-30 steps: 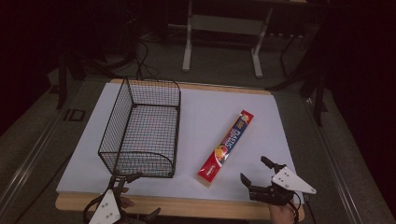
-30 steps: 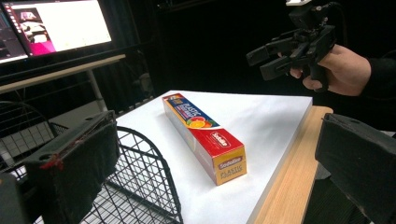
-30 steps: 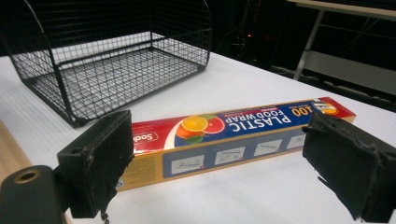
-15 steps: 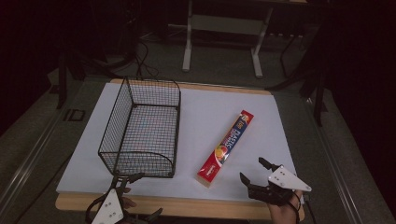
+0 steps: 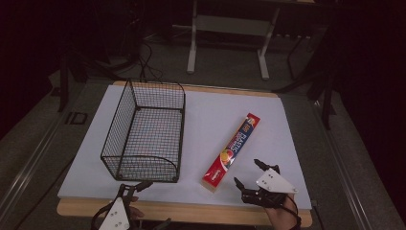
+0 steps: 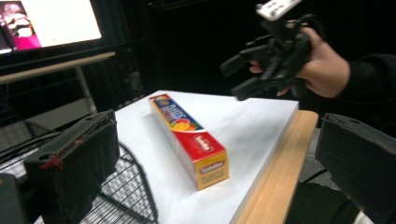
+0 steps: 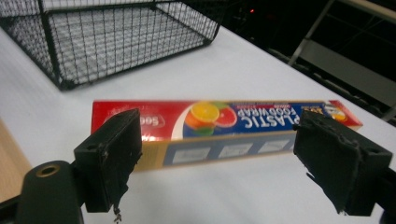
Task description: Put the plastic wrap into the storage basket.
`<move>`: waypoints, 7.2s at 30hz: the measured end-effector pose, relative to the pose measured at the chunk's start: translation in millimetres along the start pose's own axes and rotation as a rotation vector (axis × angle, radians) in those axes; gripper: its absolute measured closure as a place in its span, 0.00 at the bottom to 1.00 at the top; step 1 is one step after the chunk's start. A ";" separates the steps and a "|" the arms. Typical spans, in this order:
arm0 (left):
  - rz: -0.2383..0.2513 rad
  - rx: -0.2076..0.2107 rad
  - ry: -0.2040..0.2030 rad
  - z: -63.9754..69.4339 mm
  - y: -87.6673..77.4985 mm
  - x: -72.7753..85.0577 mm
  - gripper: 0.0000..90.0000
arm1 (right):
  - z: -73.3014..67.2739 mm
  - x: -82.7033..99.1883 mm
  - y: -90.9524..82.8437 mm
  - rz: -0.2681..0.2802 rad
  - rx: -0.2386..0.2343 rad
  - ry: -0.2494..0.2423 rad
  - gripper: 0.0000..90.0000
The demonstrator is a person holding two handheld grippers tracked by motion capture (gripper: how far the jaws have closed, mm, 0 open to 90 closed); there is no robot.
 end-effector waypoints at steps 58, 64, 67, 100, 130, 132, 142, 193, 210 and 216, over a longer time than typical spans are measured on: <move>-0.018 0.044 -0.015 7.4 5.8 3.9 0.00 | 100.7 -18.5 141.9 -0.386 0.379 0.409 0.12; -0.016 0.046 -0.022 6.6 5.5 3.9 0.00 | 119.2 1.9 148.7 -0.405 0.517 0.587 0.11; -0.014 0.049 -0.025 7.3 5.8 3.4 0.00 | 118.5 14.8 150.5 -0.469 0.517 0.664 0.11; -0.001 0.043 -0.010 6.3 5.1 1.5 0.00 | 82.6 80.4 154.1 -0.741 0.603 0.885 0.27; 0.033 0.018 0.022 0.4 2.6 -2.7 0.00 | 62.7 18.1 177.2 -0.606 0.429 0.867 0.43; 0.033 0.016 0.017 -0.1 2.8 -2.6 0.00 | 61.3 11.0 178.0 -0.593 0.404 0.850 0.43; 0.033 0.013 0.021 -0.4 3.5 -2.3 0.00 | 49.2 -24.3 170.0 -0.512 0.302 0.769 0.44; -0.016 0.064 0.001 2.1 1.5 5.3 0.00 | -2.5 -213.2 247.7 -0.479 0.068 0.373 0.44; -0.027 0.063 0.021 0.4 -0.1 6.8 0.00 | -50.8 -240.2 276.8 -0.430 -0.026 0.340 0.44; -0.020 0.058 0.015 -0.8 -1.7 5.4 0.00 | -69.7 -236.6 290.2 -0.418 -0.058 0.326 0.44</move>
Point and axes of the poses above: each handheld gripper's, and its own axes: y roughly forward along the jaws, x roughly out of its underside, z roughly to its right, the point moved 10 cm from there along y, roughly forward along the jaws, and after that the axes turned 13 degrees about z, right-handed, at the moved point
